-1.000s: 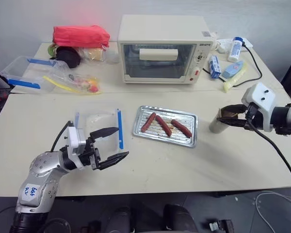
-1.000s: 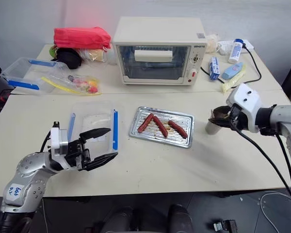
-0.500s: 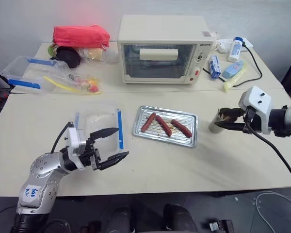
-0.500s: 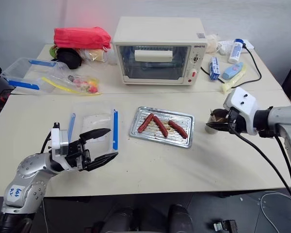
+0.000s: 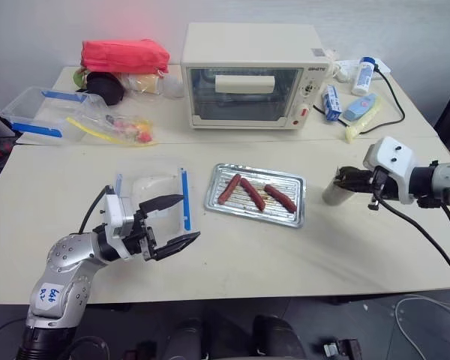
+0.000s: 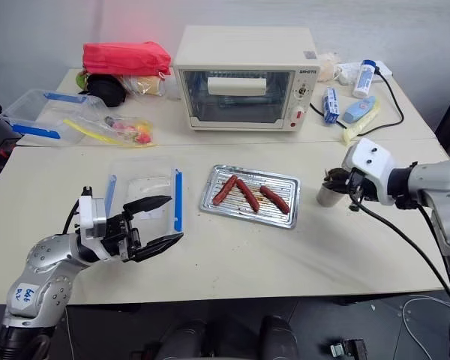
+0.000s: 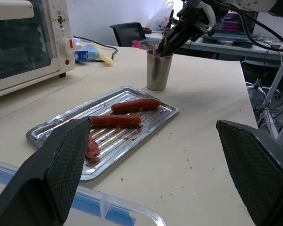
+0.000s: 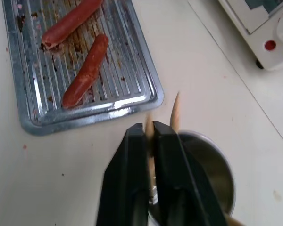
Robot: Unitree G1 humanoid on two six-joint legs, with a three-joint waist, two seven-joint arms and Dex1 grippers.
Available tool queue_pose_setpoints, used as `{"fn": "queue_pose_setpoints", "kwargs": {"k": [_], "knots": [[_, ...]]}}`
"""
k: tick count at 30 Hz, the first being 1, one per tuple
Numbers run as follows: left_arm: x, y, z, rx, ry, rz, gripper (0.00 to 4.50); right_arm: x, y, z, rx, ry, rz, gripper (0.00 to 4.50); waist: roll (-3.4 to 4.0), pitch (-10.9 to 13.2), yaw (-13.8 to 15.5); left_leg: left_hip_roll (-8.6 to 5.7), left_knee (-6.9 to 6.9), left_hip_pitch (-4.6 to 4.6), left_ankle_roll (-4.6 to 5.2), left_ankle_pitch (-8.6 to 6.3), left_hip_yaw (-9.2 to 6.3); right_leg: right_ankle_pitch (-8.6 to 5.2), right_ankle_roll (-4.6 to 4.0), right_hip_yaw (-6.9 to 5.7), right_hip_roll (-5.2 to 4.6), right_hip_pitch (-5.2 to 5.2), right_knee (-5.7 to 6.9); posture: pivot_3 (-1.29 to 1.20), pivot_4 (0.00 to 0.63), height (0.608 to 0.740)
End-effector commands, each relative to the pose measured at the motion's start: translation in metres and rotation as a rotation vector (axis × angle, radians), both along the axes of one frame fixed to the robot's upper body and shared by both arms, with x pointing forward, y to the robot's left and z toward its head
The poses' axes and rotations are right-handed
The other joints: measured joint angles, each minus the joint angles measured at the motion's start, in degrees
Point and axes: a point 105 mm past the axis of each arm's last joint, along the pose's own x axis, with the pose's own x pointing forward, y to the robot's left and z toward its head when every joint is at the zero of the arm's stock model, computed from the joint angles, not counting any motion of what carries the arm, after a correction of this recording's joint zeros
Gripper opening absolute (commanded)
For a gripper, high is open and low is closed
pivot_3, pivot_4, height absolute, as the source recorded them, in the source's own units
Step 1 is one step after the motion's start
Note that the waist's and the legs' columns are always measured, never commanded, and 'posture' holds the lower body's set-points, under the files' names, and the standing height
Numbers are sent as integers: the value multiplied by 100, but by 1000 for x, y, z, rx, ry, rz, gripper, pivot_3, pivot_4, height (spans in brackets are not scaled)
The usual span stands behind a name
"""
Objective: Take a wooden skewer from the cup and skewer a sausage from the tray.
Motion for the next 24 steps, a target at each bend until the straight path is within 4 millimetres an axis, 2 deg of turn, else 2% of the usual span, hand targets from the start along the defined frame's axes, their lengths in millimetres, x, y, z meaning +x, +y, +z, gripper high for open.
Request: {"fn": "queue_pose_setpoints", "kwargs": {"k": [1,6,10,14,19,22,24], "knots": [[-2,1,4,1,-36,5,4500,0,-3,14,-8,-49,-3,38,0,0,3,0,0,0,0,0,-1,0,0,0,-1,0,-1,0,150,740],[1,1,6,-4,-45,4,4500,-1,-7,37,15,-94,-1,38,0,0,-4,0,0,0,0,0,0,0,0,0,-1,0,0,0,150,740],[3,-5,7,-10,-55,-33,4500,-25,-2,66,67,-52,139,38,5,3,14,-2,0,0,1,0,-1,0,0,-1,2,1,-1,0,150,740],[3,-13,11,-31,-53,-116,4500,-38,6,104,190,-40,195,38,6,3,-10,1,4,-1,4,-1,-3,1,1,-2,-13,3,-2,0,150,740],[12,-31,25,-72,-96,-172,4500,-44,32,132,413,-28,314,38,5,3,-13,3,7,-1,2,-3,-7,1,1,1,-19,2,-1,0,150,740],[20,-47,35,-112,-138,-193,4500,-43,61,131,629,10,424,38,3,3,-10,3,11,-1,1,-3,-10,1,1,-1,-18,8,0,0,150,740],[26,-55,42,-144,-187,-183,4500,-37,74,127,780,29,436,38,2,4,1,3,15,-1,1,-2,-13,1,2,-8,-13,9,6,0,150,740]]}}
